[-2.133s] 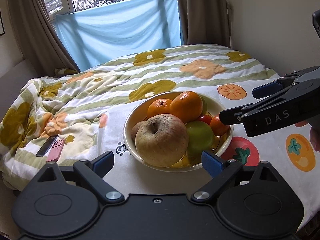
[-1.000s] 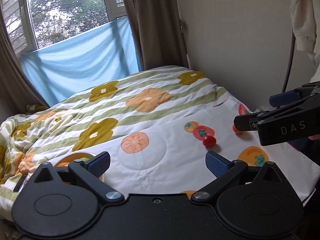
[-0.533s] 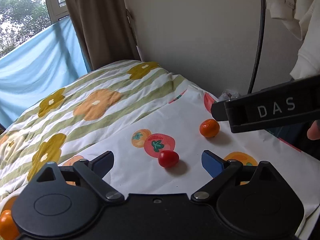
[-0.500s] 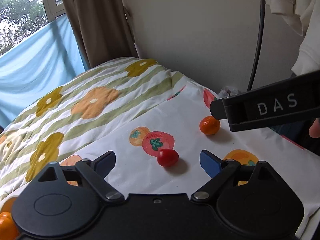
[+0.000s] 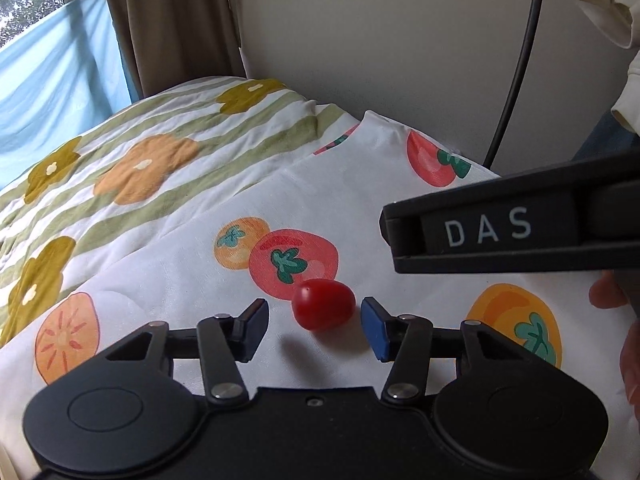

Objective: Organize fruits
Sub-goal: 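Grasp the red cherry tomato with the left tool while the right tool grasps the mandarin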

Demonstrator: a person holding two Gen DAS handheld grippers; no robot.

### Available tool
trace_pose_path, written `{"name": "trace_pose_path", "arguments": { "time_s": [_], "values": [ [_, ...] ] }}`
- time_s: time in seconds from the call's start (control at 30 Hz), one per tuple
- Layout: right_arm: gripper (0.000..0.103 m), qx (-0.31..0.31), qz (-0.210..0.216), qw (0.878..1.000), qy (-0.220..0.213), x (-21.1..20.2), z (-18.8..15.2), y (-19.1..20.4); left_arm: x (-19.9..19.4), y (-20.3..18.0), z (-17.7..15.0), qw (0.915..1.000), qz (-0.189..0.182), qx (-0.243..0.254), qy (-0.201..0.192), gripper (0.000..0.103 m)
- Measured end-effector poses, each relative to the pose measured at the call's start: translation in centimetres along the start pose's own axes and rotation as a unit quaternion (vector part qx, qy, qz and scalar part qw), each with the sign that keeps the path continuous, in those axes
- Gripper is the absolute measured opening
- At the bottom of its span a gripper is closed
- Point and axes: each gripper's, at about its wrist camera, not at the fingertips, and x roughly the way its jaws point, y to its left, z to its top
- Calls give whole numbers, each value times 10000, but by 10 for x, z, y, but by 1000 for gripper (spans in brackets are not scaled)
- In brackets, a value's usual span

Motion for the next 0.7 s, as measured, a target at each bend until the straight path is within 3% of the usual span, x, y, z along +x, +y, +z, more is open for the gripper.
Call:
{"name": "trace_pose_path", "arguments": {
  "time_s": [0.13, 0.2, 0.47, 0.6, 0.7],
  "values": [
    [90, -29, -94, 9999, -26, 7, -4, 1, 7, 3, -3, 9998, -172, -102, 16, 52],
    [90, -77, -119, 9999, -47, 8, -6, 2, 7, 3, -3, 9998, -203, -78, -48, 40],
    [87, -262, -284, 9992, -87, 14, -9, 3, 0, 11, -7, 9994, -284, -207, -72, 40],
    [79, -405, -310, 9987, -26, 23, -10, 4, -3, 21, -12, 9989, -224, -398, -62, 40],
    [79, -461, -374, 9982, -35, 28, -10, 5, -5, 25, -15, 9990, -145, -427, -50, 40]
  ]
}}
